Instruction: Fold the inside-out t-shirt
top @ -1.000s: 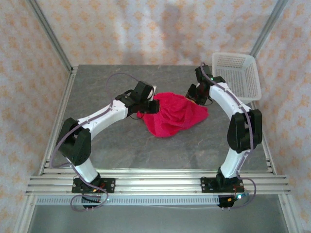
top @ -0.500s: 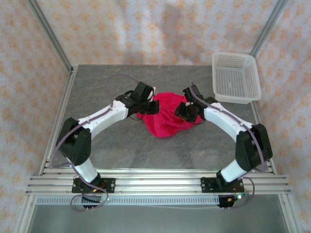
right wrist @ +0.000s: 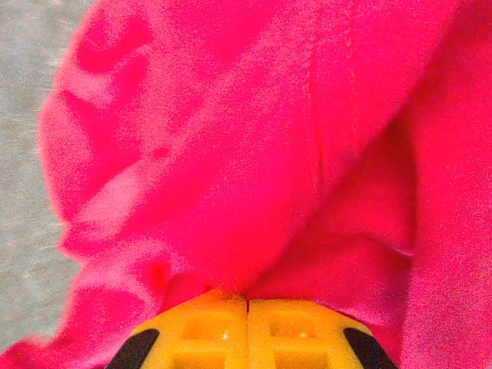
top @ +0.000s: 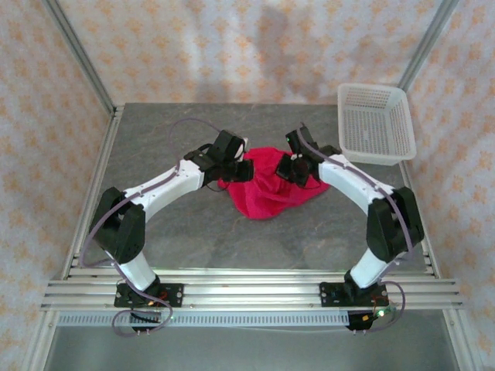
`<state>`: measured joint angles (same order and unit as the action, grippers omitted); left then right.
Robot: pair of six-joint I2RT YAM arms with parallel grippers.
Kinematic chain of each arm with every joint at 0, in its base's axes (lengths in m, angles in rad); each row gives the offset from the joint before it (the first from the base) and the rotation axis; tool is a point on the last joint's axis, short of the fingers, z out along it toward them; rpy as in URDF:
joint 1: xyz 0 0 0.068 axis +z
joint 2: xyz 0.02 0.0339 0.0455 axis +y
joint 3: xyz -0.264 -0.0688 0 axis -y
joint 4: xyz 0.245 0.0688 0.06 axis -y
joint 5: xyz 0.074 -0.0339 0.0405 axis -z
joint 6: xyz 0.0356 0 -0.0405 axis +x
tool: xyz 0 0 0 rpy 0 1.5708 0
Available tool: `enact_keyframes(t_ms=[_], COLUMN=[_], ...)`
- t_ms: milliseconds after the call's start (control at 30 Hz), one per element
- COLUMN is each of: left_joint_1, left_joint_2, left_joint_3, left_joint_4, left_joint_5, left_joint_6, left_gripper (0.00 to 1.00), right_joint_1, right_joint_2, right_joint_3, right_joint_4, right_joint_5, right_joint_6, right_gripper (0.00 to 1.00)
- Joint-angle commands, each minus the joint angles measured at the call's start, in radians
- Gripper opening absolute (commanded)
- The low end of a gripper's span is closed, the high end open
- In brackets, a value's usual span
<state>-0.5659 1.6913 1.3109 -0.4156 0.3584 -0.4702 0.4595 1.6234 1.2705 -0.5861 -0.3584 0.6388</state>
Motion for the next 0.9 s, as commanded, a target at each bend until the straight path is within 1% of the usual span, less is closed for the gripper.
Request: enact_keyframes(t_ms=[0, 133, 233, 267, 300, 367, 400, 467, 533, 600, 700, 867], left_joint_1=[0.014, 0.015, 0.015, 0.014, 0.015, 0.012, 0.011, -0.006, -0.032, -0.066, -0.101, -0.129], left_joint_2=[0.024, 0.035, 0.012, -0.003, -0.021, -0.064, -0.094, -0.152, -0.183, -0.173, -0.111, -0.007], left_joint_3=[0.063, 0.103, 0.104, 0.097, 0.087, 0.053, 0.023, -0.047, -0.093, -0.105, -0.094, -0.079], left_joint_4=[-0.006, 0.006, 0.008, 0.006, 0.007, 0.016, 0.037, 0.107, 0.164, 0.189, 0.215, 0.298], left_joint_5=[0.009, 0.031, 0.017, 0.008, 0.001, -0.002, 0.004, 0.014, 0.027, 0.023, 0.011, -0.022], left_joint_6=[0.007, 0.007, 0.021, 0.03, 0.04, 0.061, 0.068, 0.084, 0.1, 0.091, 0.039, -0.054], left_gripper=[0.0, 0.0, 0.0, 0.07, 0.21, 0.46, 0.56, 0.66, 0.7, 0.71, 0.71, 0.7], right_joint_1=[0.002, -0.015, -0.036, -0.047, -0.061, -0.086, -0.095, -0.106, -0.111, -0.112, -0.112, -0.112], right_joint_2=[-0.139, -0.199, -0.198, -0.189, -0.175, -0.147, -0.127, -0.089, -0.057, -0.042, -0.037, -0.04], right_joint_3=[0.126, 0.18, 0.191, 0.189, 0.18, 0.16, 0.155, 0.155, 0.151, 0.142, 0.14, 0.142], right_joint_4=[-0.136, -0.144, -0.12, -0.112, -0.094, -0.051, -0.04, -0.036, -0.022, 0.0, 0.011, 0.0], right_joint_5=[0.011, -0.05, -0.08, -0.091, -0.114, -0.153, -0.161, -0.175, -0.198, -0.209, -0.206, -0.197], right_joint_6=[-0.03, -0.004, 0.016, 0.021, 0.03, 0.055, 0.062, 0.065, 0.074, 0.087, 0.094, 0.088], right_gripper=[0.0, 0.0, 0.0, 0.0, 0.0, 0.0, 0.0, 0.0, 0.0, 0.0, 0.0, 0.0])
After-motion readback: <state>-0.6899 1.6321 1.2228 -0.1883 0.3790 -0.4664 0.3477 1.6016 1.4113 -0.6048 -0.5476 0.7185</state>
